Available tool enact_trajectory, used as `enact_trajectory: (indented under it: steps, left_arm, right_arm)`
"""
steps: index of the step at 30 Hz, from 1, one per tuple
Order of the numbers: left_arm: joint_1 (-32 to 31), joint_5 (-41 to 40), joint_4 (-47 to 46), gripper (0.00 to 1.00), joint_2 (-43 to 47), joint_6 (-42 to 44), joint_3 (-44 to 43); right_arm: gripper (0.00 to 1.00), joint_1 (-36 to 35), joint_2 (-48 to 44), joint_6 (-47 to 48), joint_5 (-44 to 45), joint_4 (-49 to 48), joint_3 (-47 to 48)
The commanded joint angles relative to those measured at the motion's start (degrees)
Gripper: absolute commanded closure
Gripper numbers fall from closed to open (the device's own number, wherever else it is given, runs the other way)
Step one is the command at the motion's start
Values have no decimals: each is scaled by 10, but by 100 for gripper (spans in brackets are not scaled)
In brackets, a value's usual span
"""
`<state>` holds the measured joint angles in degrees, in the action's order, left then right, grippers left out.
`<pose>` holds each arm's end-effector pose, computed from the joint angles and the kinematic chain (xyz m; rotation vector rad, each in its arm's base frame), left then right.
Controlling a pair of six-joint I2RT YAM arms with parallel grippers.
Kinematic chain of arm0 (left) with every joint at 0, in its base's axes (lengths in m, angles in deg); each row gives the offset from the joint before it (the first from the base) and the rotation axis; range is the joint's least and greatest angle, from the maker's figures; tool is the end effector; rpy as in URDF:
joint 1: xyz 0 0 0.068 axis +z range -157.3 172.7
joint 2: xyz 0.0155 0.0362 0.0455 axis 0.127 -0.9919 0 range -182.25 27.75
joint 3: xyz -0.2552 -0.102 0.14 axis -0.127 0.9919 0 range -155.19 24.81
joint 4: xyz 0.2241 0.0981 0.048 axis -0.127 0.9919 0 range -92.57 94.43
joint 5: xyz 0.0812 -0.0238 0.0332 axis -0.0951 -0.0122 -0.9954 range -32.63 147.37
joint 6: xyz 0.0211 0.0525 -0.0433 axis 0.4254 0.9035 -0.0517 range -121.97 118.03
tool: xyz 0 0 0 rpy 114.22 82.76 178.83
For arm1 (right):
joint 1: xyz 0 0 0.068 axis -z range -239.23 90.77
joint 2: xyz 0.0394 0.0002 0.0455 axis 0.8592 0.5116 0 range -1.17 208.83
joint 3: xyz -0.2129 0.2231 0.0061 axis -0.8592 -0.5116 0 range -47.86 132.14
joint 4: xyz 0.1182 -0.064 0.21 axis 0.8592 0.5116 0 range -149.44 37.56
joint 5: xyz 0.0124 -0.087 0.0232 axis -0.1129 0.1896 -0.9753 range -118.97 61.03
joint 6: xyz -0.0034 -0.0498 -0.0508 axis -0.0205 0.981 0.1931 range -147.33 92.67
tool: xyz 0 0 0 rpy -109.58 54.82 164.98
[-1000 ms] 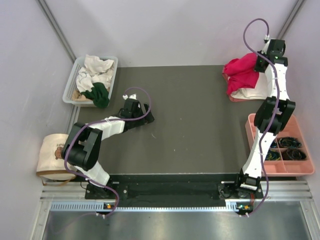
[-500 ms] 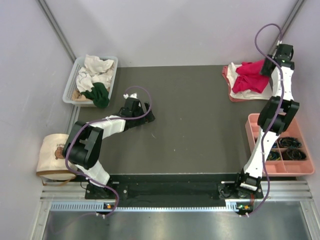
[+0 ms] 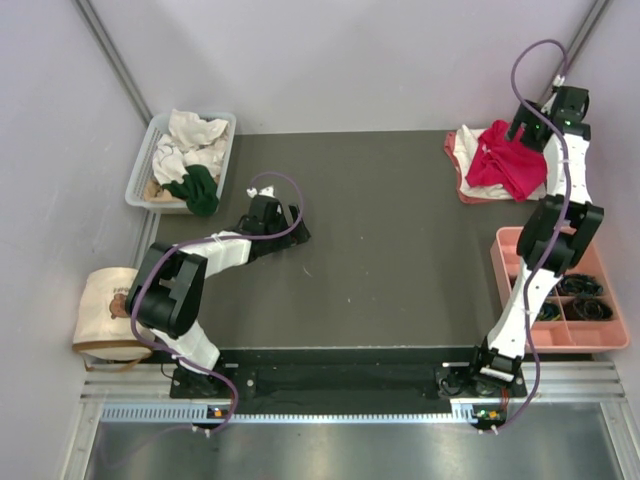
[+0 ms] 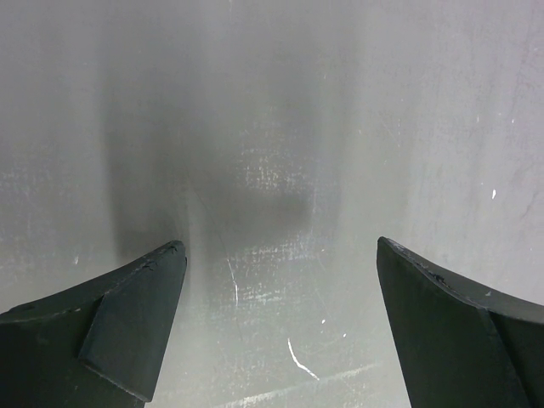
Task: Fold and stack the t-shirts
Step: Put the neatly folded tshirt into the corner of the board with the right arm
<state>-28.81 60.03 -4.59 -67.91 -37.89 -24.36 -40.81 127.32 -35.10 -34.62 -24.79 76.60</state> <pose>0.3223 -0.1299 0.1929 -0.2791 2.3960 -0.5357 0.5199 -0.1670 0.3098 0.4559 2.1952 0.0102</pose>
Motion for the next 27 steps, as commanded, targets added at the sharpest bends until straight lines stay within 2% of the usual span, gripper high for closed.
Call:
enact_trajectory:
  steps: [1,9,19,27]
  left_arm:
    - [0,16,45,1,-28,-10,34]
    - [0,15,35,1,-20,-7,55]
    - [0,14,26,1,-26,-8,67]
    - [0,24,25,1,-52,-12,59]
  right_arm:
    - [8,-19,-95,-22,-60,-51,-11]
    - [7,-50,-78,-24,-85,-84,-87]
    - [7,-54,20,-26,-102,-82,-18]
    - [6,-54,23,-19,-100,-82,-8]
